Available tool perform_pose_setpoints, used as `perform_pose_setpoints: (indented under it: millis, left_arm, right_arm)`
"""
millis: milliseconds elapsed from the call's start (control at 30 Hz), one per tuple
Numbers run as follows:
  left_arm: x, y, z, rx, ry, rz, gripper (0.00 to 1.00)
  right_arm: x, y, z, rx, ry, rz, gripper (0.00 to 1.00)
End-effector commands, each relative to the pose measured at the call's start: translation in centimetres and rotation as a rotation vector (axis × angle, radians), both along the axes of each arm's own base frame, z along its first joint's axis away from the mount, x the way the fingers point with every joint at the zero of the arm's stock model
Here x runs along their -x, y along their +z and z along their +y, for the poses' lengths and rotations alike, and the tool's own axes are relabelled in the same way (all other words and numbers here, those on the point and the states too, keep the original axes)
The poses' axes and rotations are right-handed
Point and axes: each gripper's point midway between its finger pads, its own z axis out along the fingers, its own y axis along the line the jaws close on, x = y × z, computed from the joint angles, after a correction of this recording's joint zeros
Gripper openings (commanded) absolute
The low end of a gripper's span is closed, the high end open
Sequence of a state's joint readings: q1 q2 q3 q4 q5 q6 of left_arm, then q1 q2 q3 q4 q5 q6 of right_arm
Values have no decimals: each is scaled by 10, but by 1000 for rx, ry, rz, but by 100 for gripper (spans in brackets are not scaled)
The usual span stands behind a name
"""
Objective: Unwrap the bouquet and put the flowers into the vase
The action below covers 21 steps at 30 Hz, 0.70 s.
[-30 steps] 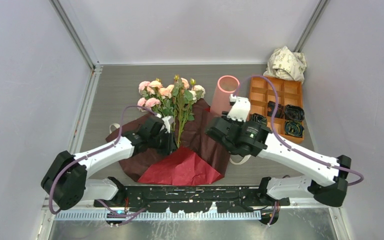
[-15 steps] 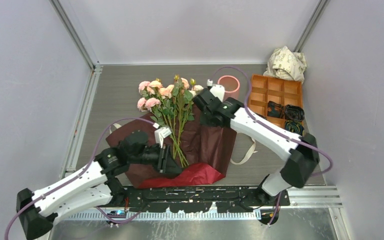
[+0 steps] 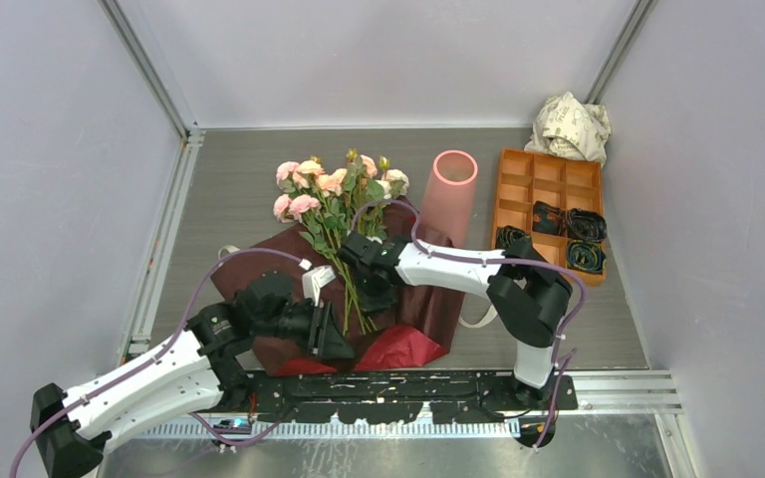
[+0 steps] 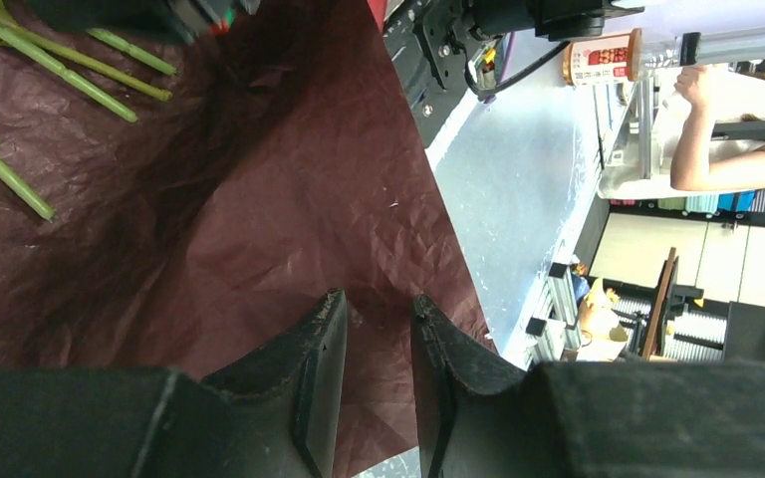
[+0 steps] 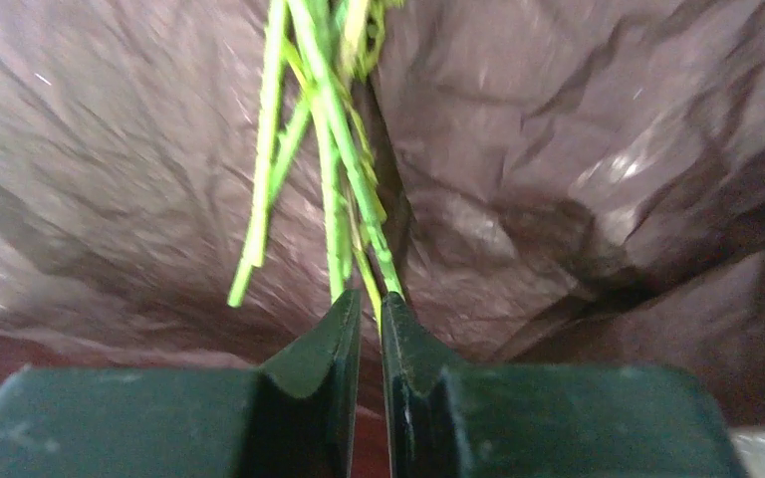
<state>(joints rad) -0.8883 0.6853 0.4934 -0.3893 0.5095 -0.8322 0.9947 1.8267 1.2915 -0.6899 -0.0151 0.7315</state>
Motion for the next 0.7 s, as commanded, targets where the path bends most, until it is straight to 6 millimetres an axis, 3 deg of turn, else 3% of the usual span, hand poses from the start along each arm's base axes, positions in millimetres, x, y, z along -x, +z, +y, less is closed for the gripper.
perform_pose_setpoints:
  millis: [0, 233, 367, 500, 667]
  left_arm:
    - [-3, 40, -5, 69, -21, -80, 31]
    - [-23, 94, 4, 85, 61, -254, 32]
    - [-34, 114, 6, 115, 114, -322, 32]
    - [-41, 122, 9, 121, 160, -344, 32]
    - [-54, 113, 19, 78, 264, -345, 32]
  right_arm:
    - [36, 9, 5, -58, 107, 40, 19]
    - [114, 32, -6, -73, 233, 48, 22]
    - [143, 30, -14, -63, 234, 58, 24]
    - [166, 19, -18, -63, 237, 90, 25]
    - [184, -2, -29, -21, 239, 117, 25]
